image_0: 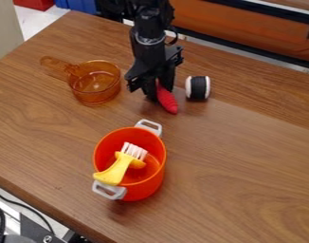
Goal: Red fork moved to the left side of the orange pot
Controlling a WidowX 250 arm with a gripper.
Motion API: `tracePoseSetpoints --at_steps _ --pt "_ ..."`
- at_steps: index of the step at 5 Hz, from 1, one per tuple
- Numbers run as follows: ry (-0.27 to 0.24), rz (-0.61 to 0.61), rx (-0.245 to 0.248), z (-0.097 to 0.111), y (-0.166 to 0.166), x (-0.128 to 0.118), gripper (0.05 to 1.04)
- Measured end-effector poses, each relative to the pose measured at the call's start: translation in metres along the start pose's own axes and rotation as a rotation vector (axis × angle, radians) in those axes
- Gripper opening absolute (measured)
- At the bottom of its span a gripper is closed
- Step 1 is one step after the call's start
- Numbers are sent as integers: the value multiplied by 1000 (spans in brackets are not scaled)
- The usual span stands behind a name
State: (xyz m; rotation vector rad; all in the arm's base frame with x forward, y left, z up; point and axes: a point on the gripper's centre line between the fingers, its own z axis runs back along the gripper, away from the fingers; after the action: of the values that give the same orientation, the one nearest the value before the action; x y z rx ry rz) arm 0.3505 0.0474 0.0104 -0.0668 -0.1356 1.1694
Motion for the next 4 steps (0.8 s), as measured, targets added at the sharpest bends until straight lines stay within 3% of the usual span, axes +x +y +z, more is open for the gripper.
tracePoseSetpoints --at_steps 2,4 --pt "45 -21 -32 3 4 2 357" --pt "78 -44 -66 35 7 8 357"
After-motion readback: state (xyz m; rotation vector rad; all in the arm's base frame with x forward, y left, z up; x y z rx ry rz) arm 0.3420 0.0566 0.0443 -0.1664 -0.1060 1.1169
